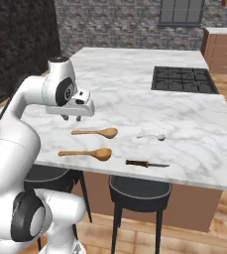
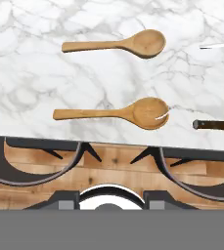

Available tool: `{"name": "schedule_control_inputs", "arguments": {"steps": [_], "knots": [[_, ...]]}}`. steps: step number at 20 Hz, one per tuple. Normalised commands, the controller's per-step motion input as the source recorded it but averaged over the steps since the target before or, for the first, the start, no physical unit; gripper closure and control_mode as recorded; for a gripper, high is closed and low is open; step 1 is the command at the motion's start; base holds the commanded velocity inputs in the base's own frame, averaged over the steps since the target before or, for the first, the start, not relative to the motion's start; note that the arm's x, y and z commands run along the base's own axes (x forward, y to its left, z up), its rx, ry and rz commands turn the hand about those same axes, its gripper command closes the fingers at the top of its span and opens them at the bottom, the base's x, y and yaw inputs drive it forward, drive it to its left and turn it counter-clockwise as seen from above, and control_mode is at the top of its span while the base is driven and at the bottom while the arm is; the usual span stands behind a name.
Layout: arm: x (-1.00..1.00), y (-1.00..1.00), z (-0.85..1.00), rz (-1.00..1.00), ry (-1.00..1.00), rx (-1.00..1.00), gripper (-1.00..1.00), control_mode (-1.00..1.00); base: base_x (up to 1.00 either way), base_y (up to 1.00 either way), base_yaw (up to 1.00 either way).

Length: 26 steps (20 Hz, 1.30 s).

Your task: Pick up the metallic utensils from the counter and place them in the open drawer. Make sure not to pick up any wooden utensils.

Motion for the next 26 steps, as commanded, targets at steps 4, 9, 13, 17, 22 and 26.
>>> {"name": "schedule_control_inputs", "arguments": {"steps": [4,9,13,17,22,26], "knots": [[-0.04,-0.05,0.00,-0.09,0.00,0.00,-1.00,-1.00,0.00,0.00,0.00],[0.01,-0.89,-0.05,-0.36,0.00,0.06,-1.00,-1.00,0.00,0.00,0.00],[0.22,-0.99,-0.05,-0.45,0.07,0.09,-1.00,-1.00,0.00,0.00,0.00],[0.51,-1.00,-0.32,-0.40,0.13,0.02,-1.00,-1.00,0.00,0.00,0.00],[0.56,-1.00,-0.59,-0.30,0.10,0.00,-1.00,-1.00,0.00,0.00,0.00],[0.49,-0.75,-0.76,-0.25,0.06,0.00,-1.00,-1.00,0.00,0.00,0.00]]}}
